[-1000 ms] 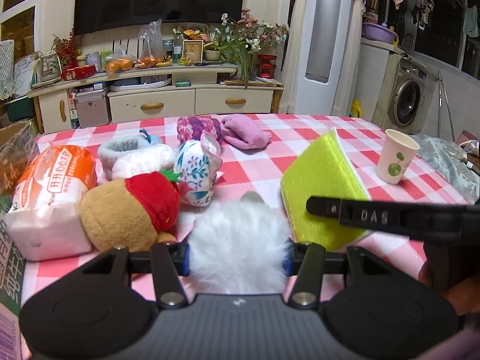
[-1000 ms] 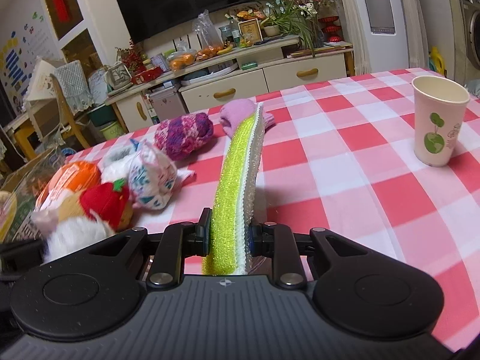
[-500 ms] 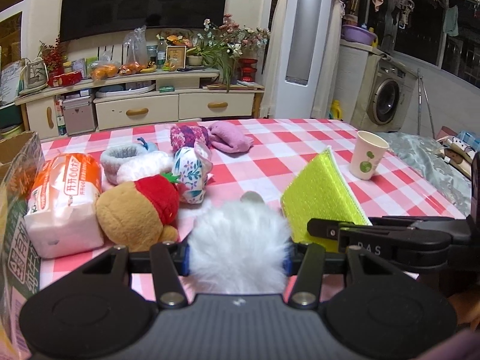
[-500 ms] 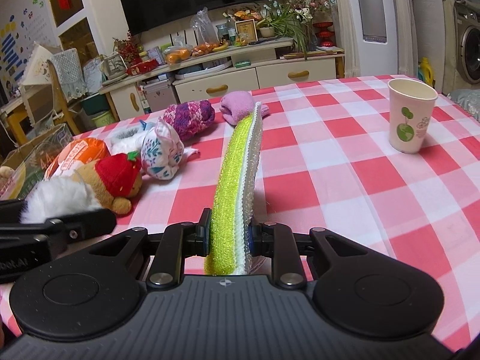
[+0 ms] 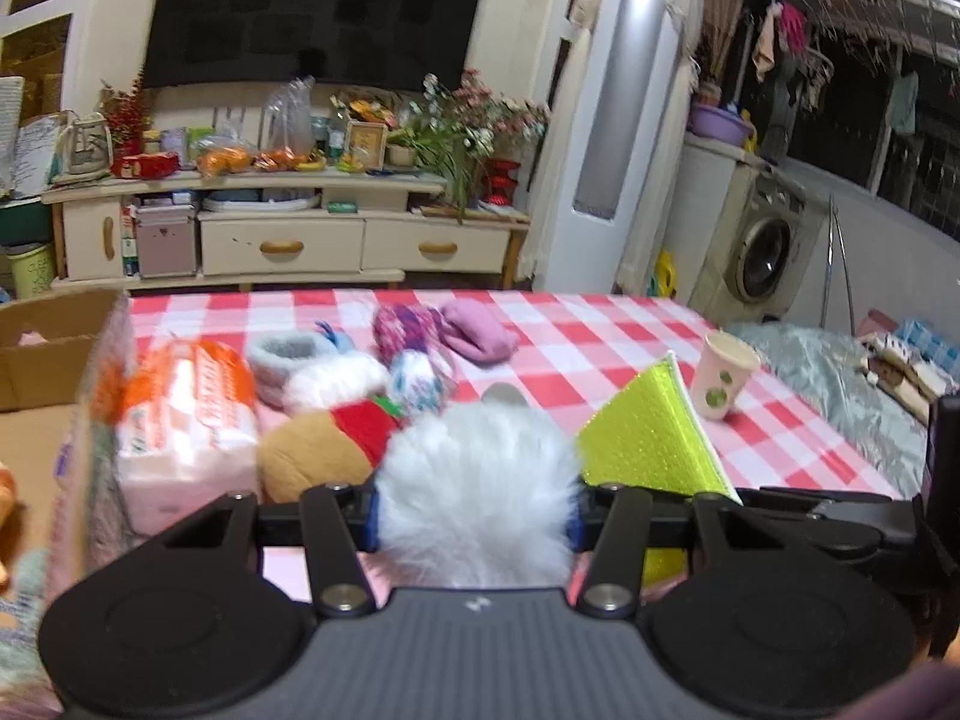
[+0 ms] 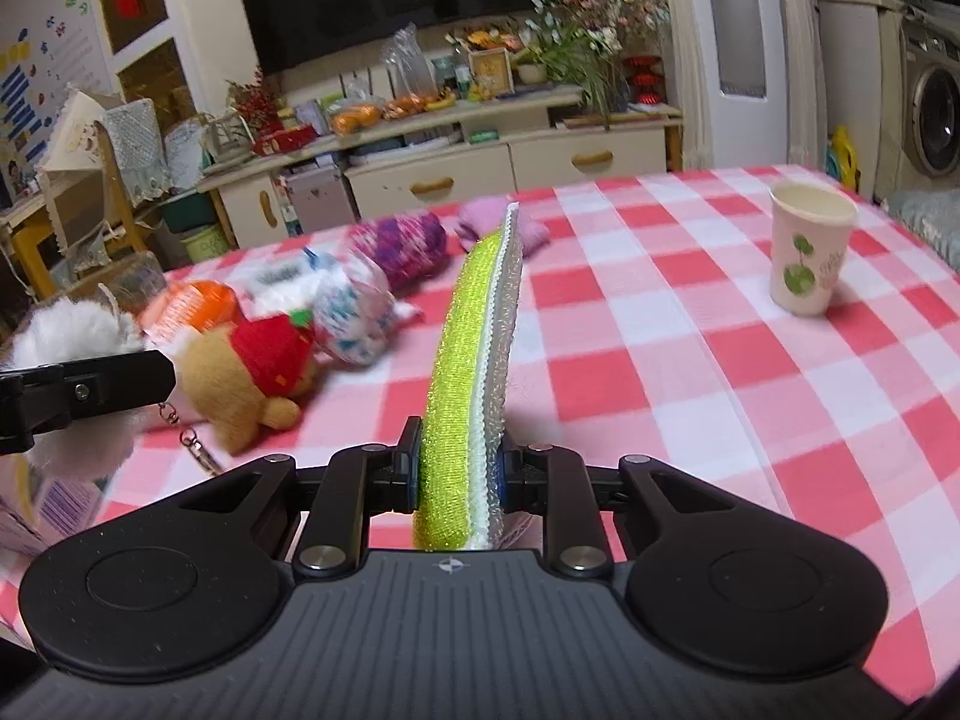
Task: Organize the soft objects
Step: 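Carry the pompom and sponge toward the cardboard box with both tools, then lower both held items into the box and open both tools, then withdraw both tools from the box back toward the table, then move left tool to the brown bear plush while right tool approaches the floral plush, then grasp the brown bear with left tool while right tool grasps the floral plush, then carry both held plushes over the cardboard box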
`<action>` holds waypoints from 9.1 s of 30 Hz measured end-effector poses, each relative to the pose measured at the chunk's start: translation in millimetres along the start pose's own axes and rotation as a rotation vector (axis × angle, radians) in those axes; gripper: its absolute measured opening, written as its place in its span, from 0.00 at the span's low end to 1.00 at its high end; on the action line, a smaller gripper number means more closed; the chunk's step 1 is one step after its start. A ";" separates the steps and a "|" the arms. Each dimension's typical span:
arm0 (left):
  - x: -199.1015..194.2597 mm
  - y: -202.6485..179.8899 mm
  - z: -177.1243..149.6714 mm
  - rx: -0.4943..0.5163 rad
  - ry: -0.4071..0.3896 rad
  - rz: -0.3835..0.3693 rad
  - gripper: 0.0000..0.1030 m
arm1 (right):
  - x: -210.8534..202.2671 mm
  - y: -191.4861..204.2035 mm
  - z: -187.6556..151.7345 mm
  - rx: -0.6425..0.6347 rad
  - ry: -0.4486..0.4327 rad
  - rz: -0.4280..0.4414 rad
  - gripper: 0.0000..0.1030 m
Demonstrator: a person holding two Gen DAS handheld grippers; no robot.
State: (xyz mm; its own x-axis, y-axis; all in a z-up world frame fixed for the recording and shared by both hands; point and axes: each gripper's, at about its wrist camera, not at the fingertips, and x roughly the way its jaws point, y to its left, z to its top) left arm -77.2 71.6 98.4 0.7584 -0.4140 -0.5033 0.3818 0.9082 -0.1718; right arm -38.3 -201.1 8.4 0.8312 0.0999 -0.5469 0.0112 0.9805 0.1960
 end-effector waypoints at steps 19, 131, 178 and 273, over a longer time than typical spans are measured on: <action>-66.4 131.4 36.1 -0.190 -0.152 0.300 0.49 | 11.8 173.2 51.8 -0.219 -0.088 0.379 0.25; 37.5 30.2 14.5 0.036 0.018 0.273 0.99 | 21.5 104.7 0.6 0.112 -0.102 0.091 1.00; 128.4 8.4 3.5 0.079 0.125 0.183 0.99 | 115.6 71.6 41.1 0.050 0.055 0.289 1.00; -72.7 142.3 32.9 -0.300 -0.215 0.278 0.78 | -6.8 221.7 40.5 -0.091 -0.088 0.463 0.60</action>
State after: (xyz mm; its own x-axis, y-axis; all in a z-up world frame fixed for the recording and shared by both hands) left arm -60.6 228.9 138.4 0.9148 -0.1272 -0.3833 0.0030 0.9512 -0.3085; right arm -19.0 8.8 88.5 0.7816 0.5186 -0.3467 -0.4166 0.8476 0.3287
